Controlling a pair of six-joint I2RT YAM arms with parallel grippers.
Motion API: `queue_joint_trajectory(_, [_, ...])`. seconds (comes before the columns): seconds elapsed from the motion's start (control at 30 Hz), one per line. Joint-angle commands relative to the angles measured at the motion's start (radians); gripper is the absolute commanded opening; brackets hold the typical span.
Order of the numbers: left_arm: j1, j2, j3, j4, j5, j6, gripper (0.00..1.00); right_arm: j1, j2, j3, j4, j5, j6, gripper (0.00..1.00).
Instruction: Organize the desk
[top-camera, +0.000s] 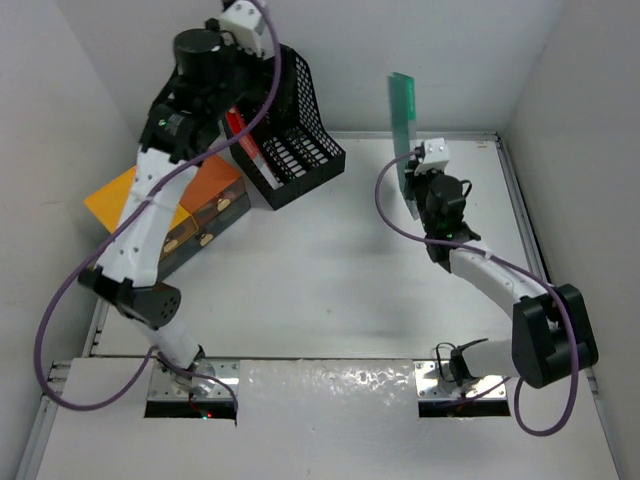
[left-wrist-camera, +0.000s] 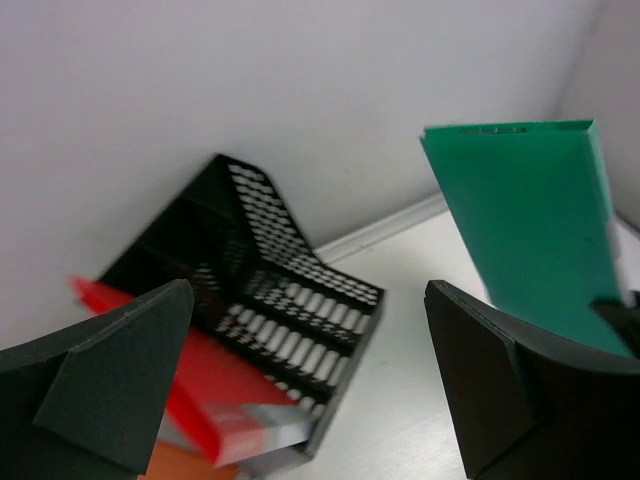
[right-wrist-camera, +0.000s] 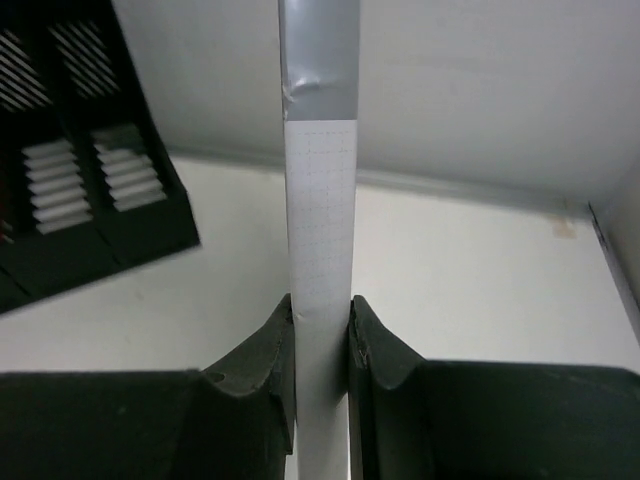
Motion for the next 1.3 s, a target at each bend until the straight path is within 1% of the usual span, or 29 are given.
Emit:
queue_joint_trajectory(0.0, [0.076, -0.099, -0.048, -0.005, -0.068, 0.060, 1.00, 0.001, -0.052, 0.153, -0.031, -0.156, -0.043, 0.00])
queue_joint_trajectory(0.03, [0.118, -0.137, -0.068, -0.008, -0.064, 0.071, 1.00, 0.001, -0.052, 0.203, -0.042, -0.213, -0.042, 0.00])
queue_joint_trajectory(0.1, [0.174, -0.194, -0.132, -0.003, -0.050, 0.071, 1.00, 0.001, -0.046, 0.277, -0.056, -0.258, -0.037, 0.00])
queue_joint_trajectory(0.13, [0.236, -0.208, -0.149, -0.003, -0.029, 0.066, 1.00, 0.001, -0.034, 0.302, -0.060, -0.304, -0.020, 0.00])
queue_joint_trajectory(0.17, [0.269, -0.220, -0.178, -0.005, 0.002, 0.063, 1.00, 0.001, -0.026, 0.328, -0.059, -0.325, -0.008, 0.00])
queue_joint_trajectory(0.2, [0.333, -0.241, -0.191, -0.006, 0.014, 0.063, 1.00, 0.001, -0.015, 0.372, -0.054, -0.348, 0.004, 0.00])
queue_joint_trajectory(0.23, [0.366, -0.254, -0.224, 0.000, 0.036, 0.063, 1.00, 0.001, 0.009, 0.394, -0.046, -0.385, 0.032, 0.00])
queue_joint_trajectory(0.27, [0.392, -0.266, -0.246, 0.004, 0.045, 0.061, 1.00, 0.003, 0.023, 0.417, -0.030, -0.397, 0.049, 0.00])
queue_joint_trajectory(0.3, [0.463, -0.289, -0.298, 0.026, 0.079, 0.048, 1.00, 0.003, 0.040, 0.455, -0.019, -0.404, 0.082, 0.00])
queue_joint_trajectory(0.33, [0.497, -0.303, -0.326, 0.040, 0.102, 0.040, 1.00, 0.003, 0.057, 0.470, -0.008, -0.405, 0.098, 0.00])
queue_joint_trajectory(0.43, [0.580, -0.327, -0.399, 0.053, 0.150, 0.029, 1.00, 0.004, 0.113, 0.527, 0.023, -0.401, 0.151, 0.00])
queue_joint_trajectory(0.5, [0.623, -0.335, -0.416, 0.055, 0.169, 0.031, 1.00, 0.004, 0.159, 0.561, 0.068, -0.410, 0.181, 0.00])
queue_joint_trajectory(0.6, [0.679, -0.340, -0.438, 0.057, 0.217, 0.026, 1.00, 0.006, 0.240, 0.613, 0.189, -0.439, 0.268, 0.00])
queue_joint_trajectory(0.63, [0.691, -0.340, -0.442, 0.049, 0.234, 0.028, 1.00, 0.006, 0.264, 0.625, 0.231, -0.451, 0.324, 0.00])
queue_joint_trajectory(0.67, [0.700, -0.340, -0.444, 0.046, 0.237, 0.032, 1.00, 0.007, 0.284, 0.645, 0.278, -0.460, 0.348, 0.00])
queue_joint_trajectory(0.73, [0.717, -0.346, -0.455, 0.029, 0.233, 0.063, 1.00, 0.013, 0.340, 0.713, 0.294, -0.485, 0.382, 0.00])
queue_joint_trajectory(0.87, [0.729, -0.360, -0.481, 0.014, 0.240, 0.100, 1.00, 0.035, 0.429, 0.815, 0.349, -0.496, 0.395, 0.00])
queue_joint_trajectory(0.93, [0.732, -0.360, -0.498, 0.023, 0.242, 0.104, 1.00, 0.044, 0.500, 0.857, 0.378, -0.503, 0.414, 0.00])
queue_joint_trajectory(1.0, [0.737, -0.347, -0.505, 0.032, 0.240, 0.106, 1.00, 0.050, 0.581, 0.940, 0.380, -0.514, 0.422, 0.00])
queue_joint_trajectory(1.07, [0.743, -0.331, -0.504, 0.032, 0.240, 0.109, 1.00, 0.058, 0.629, 1.010, 0.378, -0.514, 0.426, 0.00])
queue_joint_trajectory(1.1, [0.745, -0.324, -0.505, 0.035, 0.243, 0.111, 1.00, 0.059, 0.668, 1.027, 0.386, -0.519, 0.434, 0.00])
queue_joint_trajectory(1.17, [0.755, -0.306, -0.501, 0.037, 0.254, 0.118, 1.00, 0.067, 0.695, 1.052, 0.394, -0.511, 0.437, 0.00])
queue_joint_trajectory(1.27, [0.766, -0.286, -0.498, 0.052, 0.265, 0.114, 1.00, 0.085, 0.733, 1.047, 0.434, -0.471, 0.371, 0.00])
